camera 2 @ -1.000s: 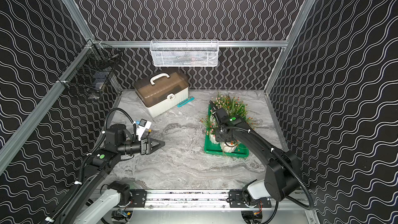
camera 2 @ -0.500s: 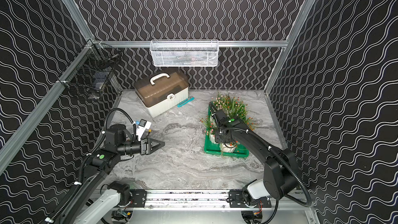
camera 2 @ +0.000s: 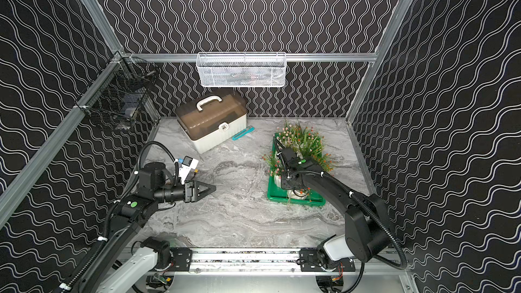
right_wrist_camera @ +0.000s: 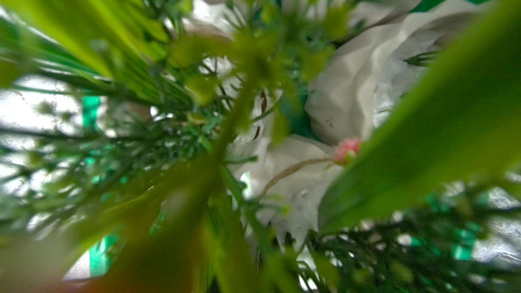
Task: Put the potted gypsophila into the storage box
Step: Place the baby's breath potted plant at the storage box.
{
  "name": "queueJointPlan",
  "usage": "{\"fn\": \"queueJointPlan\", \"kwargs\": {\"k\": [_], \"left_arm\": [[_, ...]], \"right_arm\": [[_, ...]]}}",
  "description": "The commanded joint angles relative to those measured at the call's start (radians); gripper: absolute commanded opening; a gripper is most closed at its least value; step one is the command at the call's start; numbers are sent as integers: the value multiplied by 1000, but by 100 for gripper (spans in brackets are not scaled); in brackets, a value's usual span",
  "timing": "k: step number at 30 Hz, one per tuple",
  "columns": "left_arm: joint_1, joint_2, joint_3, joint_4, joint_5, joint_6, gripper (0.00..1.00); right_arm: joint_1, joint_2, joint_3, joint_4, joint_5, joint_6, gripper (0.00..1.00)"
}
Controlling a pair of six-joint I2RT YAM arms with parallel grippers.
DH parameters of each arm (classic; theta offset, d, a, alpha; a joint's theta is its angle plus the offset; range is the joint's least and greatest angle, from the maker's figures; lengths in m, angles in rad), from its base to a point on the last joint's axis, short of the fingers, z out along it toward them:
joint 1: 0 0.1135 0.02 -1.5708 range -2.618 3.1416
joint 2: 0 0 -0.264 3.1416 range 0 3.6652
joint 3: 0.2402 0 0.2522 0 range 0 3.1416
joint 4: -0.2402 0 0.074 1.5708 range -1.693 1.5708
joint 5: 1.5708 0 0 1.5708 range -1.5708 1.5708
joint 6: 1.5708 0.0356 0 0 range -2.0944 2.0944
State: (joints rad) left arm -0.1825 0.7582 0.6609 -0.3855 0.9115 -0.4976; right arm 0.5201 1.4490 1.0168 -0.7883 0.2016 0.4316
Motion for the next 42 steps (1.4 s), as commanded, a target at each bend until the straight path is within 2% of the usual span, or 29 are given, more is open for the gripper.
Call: {"fn": "queueJointPlan", "kwargs": {"k": [1,9,17,24,30,35,39,42], "left_arm": [[-1,2,10,7,-1,19,59],[0,3,12,4,-5,20,59],[-1,1,14,1,-11,23,59],[0,6,17,-10,-24,30,59],[0,3,24,-28,-54,40,60],[-1,-3,27,-36,-80,45,61],[0,-13,31,-41,-118,47,65],[0,-19,42,-53,-158,64,72]], "right_arm": [[6,-7,-1,21,30,8,6],[12,-42,10,-5,26,13,21],[24,-101,29,-42,11,21,29],[37,-305,60,-31,-58,24,34],[37,-513,-60,210,-78,-11,44],[35,-623,-197,443,-51,-40,62],[35,-608,-207,490,-69,-109,78],[35,-586,-200,506,-82,-146,88]]}}
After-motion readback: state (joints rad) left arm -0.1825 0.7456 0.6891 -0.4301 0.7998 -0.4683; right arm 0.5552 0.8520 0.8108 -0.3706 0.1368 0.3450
